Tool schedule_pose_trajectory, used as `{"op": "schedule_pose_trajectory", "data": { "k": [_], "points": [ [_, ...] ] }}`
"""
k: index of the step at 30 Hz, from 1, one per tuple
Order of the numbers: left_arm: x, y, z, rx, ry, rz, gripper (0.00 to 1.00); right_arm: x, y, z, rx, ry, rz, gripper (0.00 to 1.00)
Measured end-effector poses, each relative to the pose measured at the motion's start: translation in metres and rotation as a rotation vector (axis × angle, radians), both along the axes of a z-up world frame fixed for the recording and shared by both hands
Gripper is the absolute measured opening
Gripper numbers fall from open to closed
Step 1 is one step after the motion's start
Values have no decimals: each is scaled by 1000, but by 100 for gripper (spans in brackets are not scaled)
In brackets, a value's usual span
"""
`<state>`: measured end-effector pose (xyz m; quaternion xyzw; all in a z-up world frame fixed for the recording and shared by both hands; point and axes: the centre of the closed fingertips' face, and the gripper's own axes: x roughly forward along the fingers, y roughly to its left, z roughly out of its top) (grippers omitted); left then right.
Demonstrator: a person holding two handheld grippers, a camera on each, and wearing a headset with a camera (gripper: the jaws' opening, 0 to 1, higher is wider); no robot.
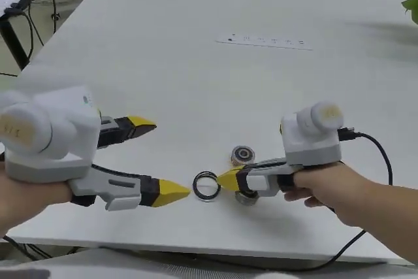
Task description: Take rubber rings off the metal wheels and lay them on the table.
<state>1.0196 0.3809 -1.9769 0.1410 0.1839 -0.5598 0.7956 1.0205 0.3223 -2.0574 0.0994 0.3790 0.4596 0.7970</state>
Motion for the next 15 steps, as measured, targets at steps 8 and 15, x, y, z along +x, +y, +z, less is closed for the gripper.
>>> {"op": "schedule_pose_trajectory", "data": {
  "k": [8,15],
  "points": [
    [0,4,-2,7,7,7,71,6,1,-4,-27,1,4,0],
    [-1,4,-7,19,17,3,71,8,-1,-7,-78,-34,19,0]
  ]
}}
